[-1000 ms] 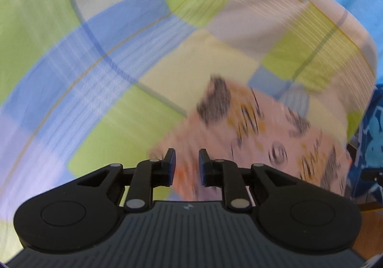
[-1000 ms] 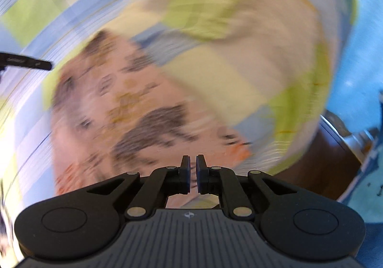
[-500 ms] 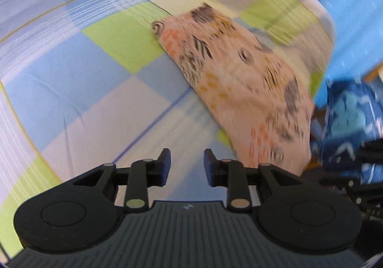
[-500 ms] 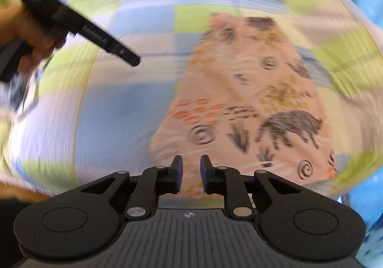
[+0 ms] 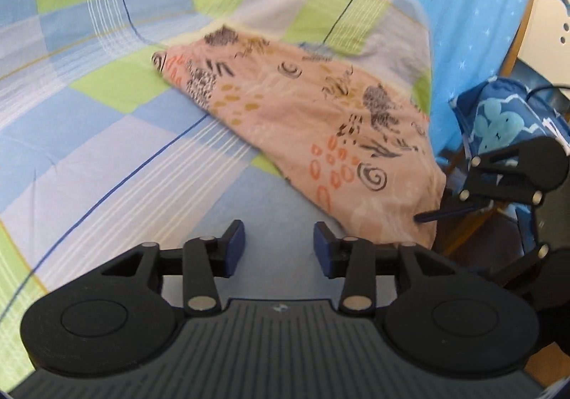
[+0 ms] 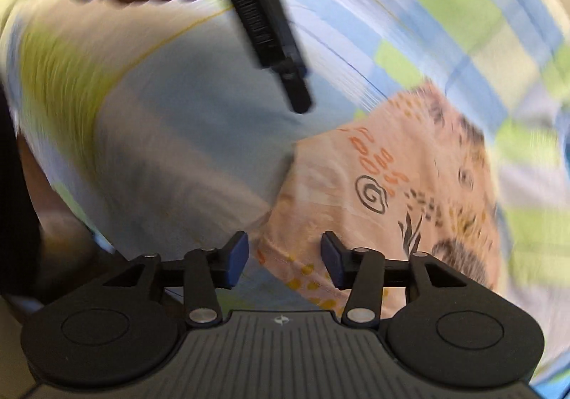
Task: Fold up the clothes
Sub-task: 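Lower the folded pants onto the sheet and open both grippers, then grasp the folded pants edge with the right gripper and hold it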
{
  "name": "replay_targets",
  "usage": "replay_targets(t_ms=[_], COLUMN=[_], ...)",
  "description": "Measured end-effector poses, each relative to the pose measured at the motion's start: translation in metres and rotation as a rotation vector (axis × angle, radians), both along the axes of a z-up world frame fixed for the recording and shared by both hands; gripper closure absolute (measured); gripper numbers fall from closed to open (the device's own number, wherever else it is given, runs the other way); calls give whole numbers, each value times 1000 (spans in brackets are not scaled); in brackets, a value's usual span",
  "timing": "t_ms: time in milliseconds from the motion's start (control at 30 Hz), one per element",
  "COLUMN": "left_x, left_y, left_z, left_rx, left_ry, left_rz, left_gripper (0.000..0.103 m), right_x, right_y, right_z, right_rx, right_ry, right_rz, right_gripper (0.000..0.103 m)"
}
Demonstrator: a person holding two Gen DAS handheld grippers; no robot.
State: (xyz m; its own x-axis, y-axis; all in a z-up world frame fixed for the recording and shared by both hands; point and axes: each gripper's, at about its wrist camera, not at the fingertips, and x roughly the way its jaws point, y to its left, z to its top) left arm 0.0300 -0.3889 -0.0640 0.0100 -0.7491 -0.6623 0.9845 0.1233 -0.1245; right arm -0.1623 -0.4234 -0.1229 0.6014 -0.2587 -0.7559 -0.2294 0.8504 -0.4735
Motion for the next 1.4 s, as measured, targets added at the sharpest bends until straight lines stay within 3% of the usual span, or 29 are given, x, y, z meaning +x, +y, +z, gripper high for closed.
replay_targets(t_ms=[133,233,267,367,567,733,967,1000,1033,1100,1200,1267,1400], left_x=[-8,-20,-25,-41,-73,-93,-83,-80,-76,-72,-71,-71,-71], left_y=[8,16,19,26,24,6,-29,-33,-37,-33,-21,-15,-8], left_z=[-4,-5,-6,-5,12,18,1,-3,-8,-12,-12,-12,-11], left_rx=[-60,-89,-94,-82,-59,-48,-63,-53,-43,-37,-29,-22,-17], left_ry=[-42,-121,-138,-158,-173,-194,-89,-85,-81,-98,-81,-90,-98], left_rz=[1,-4,0,34,82,131,176,201,226,251,239,225,221], left_gripper=[64,64,64,64,57,48,45,50,70,85,96,96,94], right_x=[-10,-14,-14,-16,-18,-27,-24,-21,-21,-23,-28,-29,-43], right_y=[1,-7,-8,-29,-73,-87,-86,-87,-87,-87,-90,-93,-86], right_z=[-6,0,2,28,65,79,71,67,65,61,50,38,32], right_rx=[-26,-4,-9,210,463,445,489,499,494,467,460,487,480], right_ry=[-69,-143,-163,-234,-286,-278,-281,-283,-289,-304,-313,-277,-269], right_rz=[29,-20,-38,-182,-336,-354,-308,-308,-307,-295,-267,-256,-203], right_gripper=[65,85,100,100,100,100,99,99,99,98,95,86,79])
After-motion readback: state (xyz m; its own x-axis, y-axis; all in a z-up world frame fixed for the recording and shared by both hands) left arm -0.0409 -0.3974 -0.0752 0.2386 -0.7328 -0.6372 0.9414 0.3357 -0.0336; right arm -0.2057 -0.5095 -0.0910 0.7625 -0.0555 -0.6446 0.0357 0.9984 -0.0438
